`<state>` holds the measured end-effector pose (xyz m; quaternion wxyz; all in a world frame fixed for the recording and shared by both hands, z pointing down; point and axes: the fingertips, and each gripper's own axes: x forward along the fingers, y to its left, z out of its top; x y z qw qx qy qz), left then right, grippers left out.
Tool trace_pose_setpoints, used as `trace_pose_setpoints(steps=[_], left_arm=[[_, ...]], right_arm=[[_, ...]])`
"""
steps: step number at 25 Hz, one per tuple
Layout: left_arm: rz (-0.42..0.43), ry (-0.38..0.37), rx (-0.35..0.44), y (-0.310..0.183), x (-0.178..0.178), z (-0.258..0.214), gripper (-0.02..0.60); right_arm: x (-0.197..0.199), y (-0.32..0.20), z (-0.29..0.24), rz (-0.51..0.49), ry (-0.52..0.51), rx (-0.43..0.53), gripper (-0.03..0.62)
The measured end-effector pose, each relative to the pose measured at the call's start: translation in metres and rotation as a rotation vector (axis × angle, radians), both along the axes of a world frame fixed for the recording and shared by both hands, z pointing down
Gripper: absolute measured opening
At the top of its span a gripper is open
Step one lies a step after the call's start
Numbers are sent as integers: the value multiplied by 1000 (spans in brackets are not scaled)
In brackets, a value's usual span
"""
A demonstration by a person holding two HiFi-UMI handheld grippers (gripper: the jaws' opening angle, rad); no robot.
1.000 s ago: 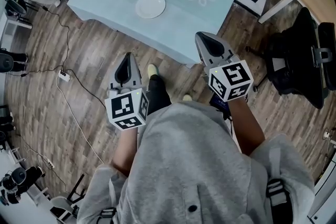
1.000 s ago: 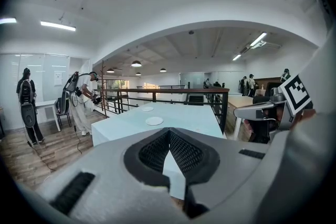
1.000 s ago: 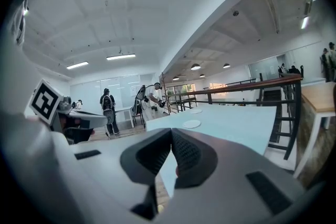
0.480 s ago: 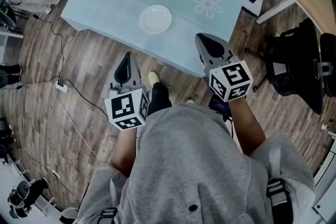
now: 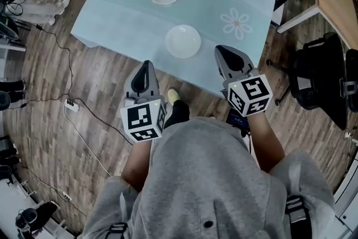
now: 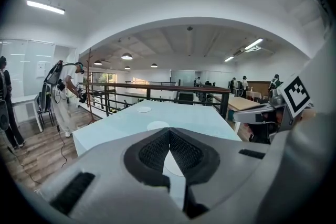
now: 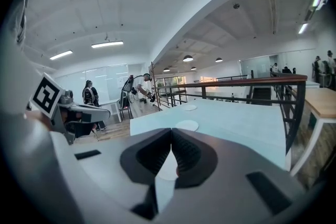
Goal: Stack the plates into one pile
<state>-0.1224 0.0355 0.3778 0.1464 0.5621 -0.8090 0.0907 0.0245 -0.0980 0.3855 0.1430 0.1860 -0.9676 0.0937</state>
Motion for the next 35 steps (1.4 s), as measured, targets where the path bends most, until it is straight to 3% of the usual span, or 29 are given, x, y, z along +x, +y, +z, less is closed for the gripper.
trace_pose_setpoints(steps=[10,17,27,35], left_arm=[[38,28,-20,-3,-63,16,17],[79,17,-20,-16,-96,22,17],[176,-19,-31,-61,-92,18,17],[258,-30,-110,-130,-92,30,18]], right_arm=[[-55,-13,11,70,17,-1,25],[-72,-15,25,112,61,17,25],[-51,-31,36,189,32,-54,25],[-48,-54,53,181,13,-134,25]])
